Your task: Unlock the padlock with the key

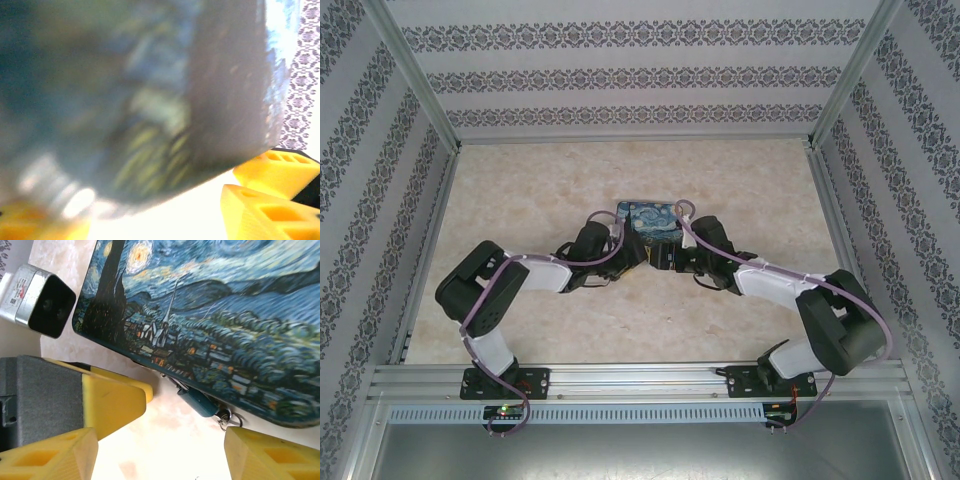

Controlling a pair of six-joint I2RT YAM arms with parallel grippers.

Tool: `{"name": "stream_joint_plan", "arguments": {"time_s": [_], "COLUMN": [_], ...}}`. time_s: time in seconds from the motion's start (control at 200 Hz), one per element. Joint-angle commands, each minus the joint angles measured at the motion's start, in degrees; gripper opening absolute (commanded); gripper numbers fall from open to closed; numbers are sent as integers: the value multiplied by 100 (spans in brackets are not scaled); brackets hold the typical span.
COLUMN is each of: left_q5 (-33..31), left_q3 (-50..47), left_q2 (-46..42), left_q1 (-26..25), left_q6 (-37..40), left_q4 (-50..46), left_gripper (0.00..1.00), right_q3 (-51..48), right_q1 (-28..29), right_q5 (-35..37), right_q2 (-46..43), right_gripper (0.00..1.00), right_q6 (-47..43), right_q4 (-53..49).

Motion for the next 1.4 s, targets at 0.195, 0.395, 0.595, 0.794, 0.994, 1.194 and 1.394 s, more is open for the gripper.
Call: {"name": "stream_joint_plan", "arguments": {"time_s": [0.195, 0.395, 0.595, 0.794, 0.994, 1.194, 1.394], "left_q5": [-253, -490, -596, -492, -334, -232, -187], "left_q3": [-44, 395, 1056, 1715, 2094, 2167, 2245], "left_q2": [-1120, -1339, -1260, -971, -666, -498, -393], "left_q1": [40, 226, 543, 876, 1030, 1047, 1066], "left_q6": [540, 886, 1363, 1875, 2079, 2076, 2082], "left_q4": [-1216, -1991, -2846, -3533, -3810, -3798, -3795], "left_gripper": [85, 91, 93, 95, 97, 97, 97], "right_q3": [463, 744, 304, 66, 183, 397, 501], "right_q1": [-185, -378, -377, -378, -378, -370, -335], "right_q5": [56, -59, -217, -210, -347, -450, -513], "right_q2": [615, 698, 594, 695, 1045, 1358, 1601], "right_gripper": [68, 67, 63, 61, 58, 57, 54], "right_q6": [141, 11, -239, -483, -596, -655, -621], "right_q4": [304, 284, 405, 485, 690, 754, 878]}}
